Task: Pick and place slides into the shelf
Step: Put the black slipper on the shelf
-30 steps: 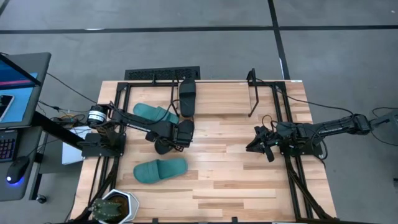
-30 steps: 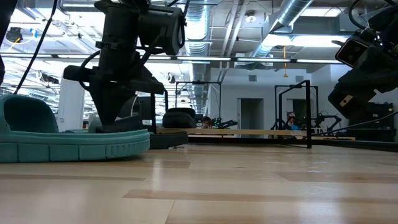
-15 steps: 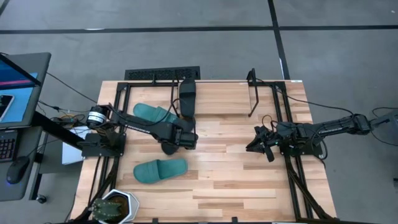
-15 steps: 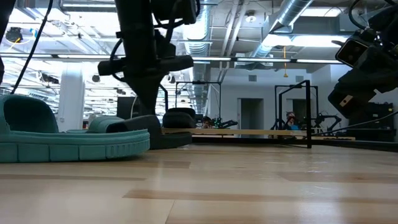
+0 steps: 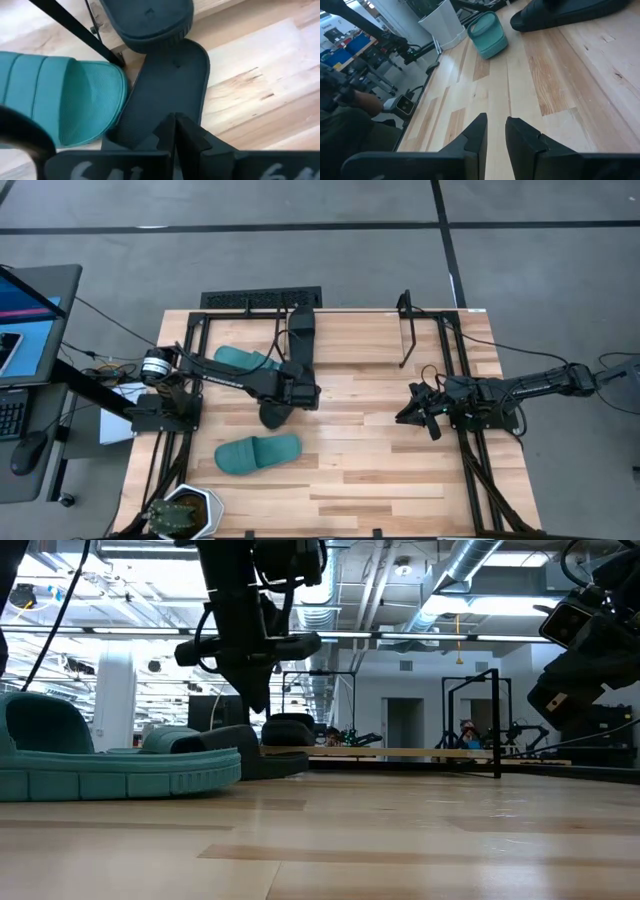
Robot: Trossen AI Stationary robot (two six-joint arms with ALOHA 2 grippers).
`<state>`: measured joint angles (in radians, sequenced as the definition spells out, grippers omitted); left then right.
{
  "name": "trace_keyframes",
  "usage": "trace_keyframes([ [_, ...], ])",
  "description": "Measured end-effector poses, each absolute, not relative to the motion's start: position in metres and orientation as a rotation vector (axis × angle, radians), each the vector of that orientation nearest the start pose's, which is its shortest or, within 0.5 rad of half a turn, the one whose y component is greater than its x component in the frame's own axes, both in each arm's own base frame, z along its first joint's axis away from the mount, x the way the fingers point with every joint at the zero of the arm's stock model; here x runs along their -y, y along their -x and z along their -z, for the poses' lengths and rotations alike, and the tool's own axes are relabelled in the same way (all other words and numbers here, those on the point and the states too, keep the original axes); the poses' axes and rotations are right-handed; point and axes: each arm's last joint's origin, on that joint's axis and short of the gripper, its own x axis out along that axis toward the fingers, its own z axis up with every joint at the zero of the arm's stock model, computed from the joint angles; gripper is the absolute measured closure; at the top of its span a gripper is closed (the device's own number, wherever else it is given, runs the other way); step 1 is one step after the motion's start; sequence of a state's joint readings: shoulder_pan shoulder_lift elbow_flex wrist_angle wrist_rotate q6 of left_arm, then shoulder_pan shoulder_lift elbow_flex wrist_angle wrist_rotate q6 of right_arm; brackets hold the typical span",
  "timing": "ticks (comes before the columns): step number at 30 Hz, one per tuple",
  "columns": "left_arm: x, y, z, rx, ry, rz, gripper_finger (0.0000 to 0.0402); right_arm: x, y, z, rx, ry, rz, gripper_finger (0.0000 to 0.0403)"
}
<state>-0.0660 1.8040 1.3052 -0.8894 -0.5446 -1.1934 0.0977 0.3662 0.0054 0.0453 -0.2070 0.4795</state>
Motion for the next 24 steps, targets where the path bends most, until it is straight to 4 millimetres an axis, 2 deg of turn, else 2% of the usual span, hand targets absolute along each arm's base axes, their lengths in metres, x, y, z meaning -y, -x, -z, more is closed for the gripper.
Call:
trace_keyframes([
  [4,0.003,-0.349,-0.187,-0.961,0.624,-1.078,0.0402,-0.017,-0.114,-0.138,-0.383,-0.489,-0.221,0.0344],
  [10,-0.002,-0.364,-0.156,-1.096,0.723,-0.966,0.0402,-0.017,-0.114,-0.138,-0.383,-0.489,-0.221,0.0344],
  [15,0.015,-0.37,-0.156,-1.112,0.717,-0.888,0.0402,-0.017,-0.114,-0.138,-0.383,-0.489,-0.22,0.0344],
  [19,0.04,-0.369,-0.165,-1.2,0.715,-0.825,0.0402,-0.017,-0.114,-0.138,-0.383,-0.489,-0.221,0.0344],
  [21,0.05,-0.365,-0.169,-1.249,0.691,-0.836,0.0402,-0.017,-0.114,-0.138,-0.382,-0.489,-0.221,0.0344],
  [24,0.054,-0.36,-0.174,-1.272,0.683,-0.9,0.0402,-0.017,-0.114,-0.138,-0.382,-0.489,-0.221,0.0344],
])
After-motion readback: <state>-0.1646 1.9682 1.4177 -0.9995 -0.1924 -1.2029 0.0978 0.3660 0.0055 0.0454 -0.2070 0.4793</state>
